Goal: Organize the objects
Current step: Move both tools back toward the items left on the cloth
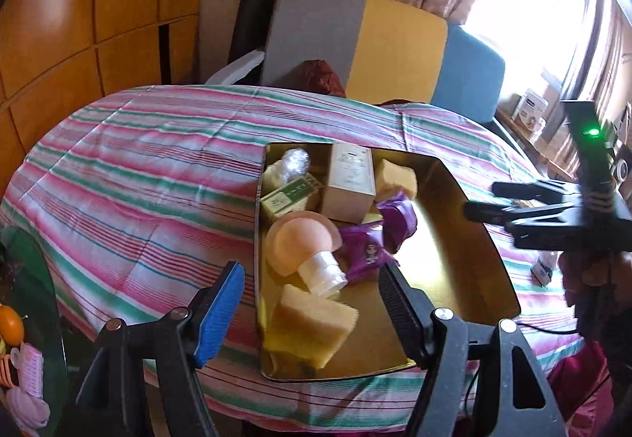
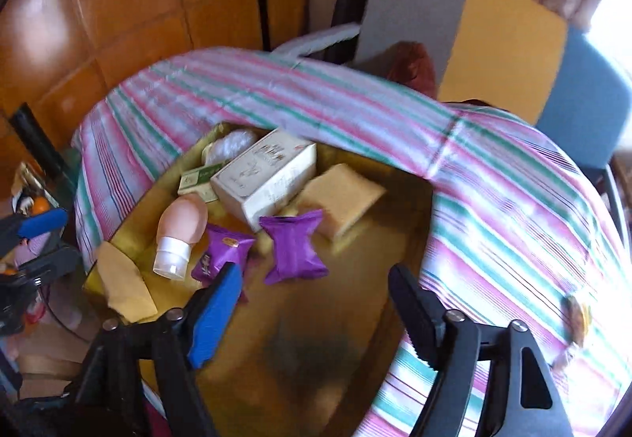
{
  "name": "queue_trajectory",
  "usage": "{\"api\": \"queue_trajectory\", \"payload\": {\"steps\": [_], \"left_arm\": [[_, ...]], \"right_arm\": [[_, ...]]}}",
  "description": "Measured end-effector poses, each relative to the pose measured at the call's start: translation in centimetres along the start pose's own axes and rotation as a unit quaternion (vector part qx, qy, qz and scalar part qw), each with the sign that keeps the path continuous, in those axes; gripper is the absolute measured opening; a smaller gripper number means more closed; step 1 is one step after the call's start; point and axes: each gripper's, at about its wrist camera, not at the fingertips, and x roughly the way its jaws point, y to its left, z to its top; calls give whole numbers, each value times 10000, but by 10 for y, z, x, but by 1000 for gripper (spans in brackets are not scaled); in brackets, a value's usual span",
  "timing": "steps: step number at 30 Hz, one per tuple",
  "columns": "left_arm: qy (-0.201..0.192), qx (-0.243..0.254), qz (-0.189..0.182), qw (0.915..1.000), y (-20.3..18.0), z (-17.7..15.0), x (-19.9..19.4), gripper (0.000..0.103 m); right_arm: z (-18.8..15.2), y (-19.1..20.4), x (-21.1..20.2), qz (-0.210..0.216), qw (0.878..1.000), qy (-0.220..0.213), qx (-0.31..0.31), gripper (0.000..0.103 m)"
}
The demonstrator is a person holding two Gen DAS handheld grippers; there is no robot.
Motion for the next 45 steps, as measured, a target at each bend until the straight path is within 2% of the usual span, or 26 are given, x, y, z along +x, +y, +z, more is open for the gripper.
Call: {"api": "queue_trajectory", "payload": {"steps": [5, 9, 13, 16, 20, 21, 23, 26, 27, 28, 32, 36, 41, 45], "left_arm": [[67, 171, -169, 9997, -19, 1, 0, 71], [109, 394, -281, 9988, -39, 2, 3, 71], [132, 712, -403, 9966, -64, 5, 5, 71], [140, 943, -511, 9941, -83, 8, 6, 71], [191, 1241, -722, 9895, -111, 10, 9, 71], [213, 1293, -762, 9884, -118, 11, 10, 71], [301, 1386, -854, 9862, -132, 11, 14, 71], [393, 1556, -973, 9822, -154, 11, 17, 71], [395, 1628, -1003, 9808, -161, 11, 18, 71], [415, 1703, -1030, 9791, -169, 11, 19, 71], [506, 1980, -1163, 9720, -200, 11, 28, 71], [642, 2230, -1350, 9633, -231, 10, 42, 71], [824, 2559, -1764, 9469, -279, 6, 60, 71], [1033, 2812, -1872, 9355, -314, -1, 80, 72]], "right_arm": [[-27, -44, -33, -325, 9979, -219, 522, 83], [-55, -89, -58, -650, 9917, -295, 1070, 85], [-89, -140, -81, -1025, 9786, -400, 1736, 87], [-116, -180, -100, -1270, 9630, -533, 2316, 91], [-155, -231, -121, -1609, 9307, -762, 3196, 94], [-165, -243, -124, -1618, 9185, -798, 3518, 94], [-187, -268, -132, -1371, 8874, -1038, 4277, 94], [-216, -291, -137, -1138, 8439, -1368, 5061, 94], [-219, -292, -139, -1160, 8359, -1450, 5165, 94], [-220, -293, -142, -1159, 8324, -1574, 5185, 94], [-219, -290, -145, -1078, 8319, -1749, 5154, 95], [-225, -292, -148, -976, 8217, -1949, 5266, 98], [-228, -292, -148, -941, 8173, -1983, 5328, 98], [-230, -293, -148, -941, 8161, -1976, 5349, 98]]}}
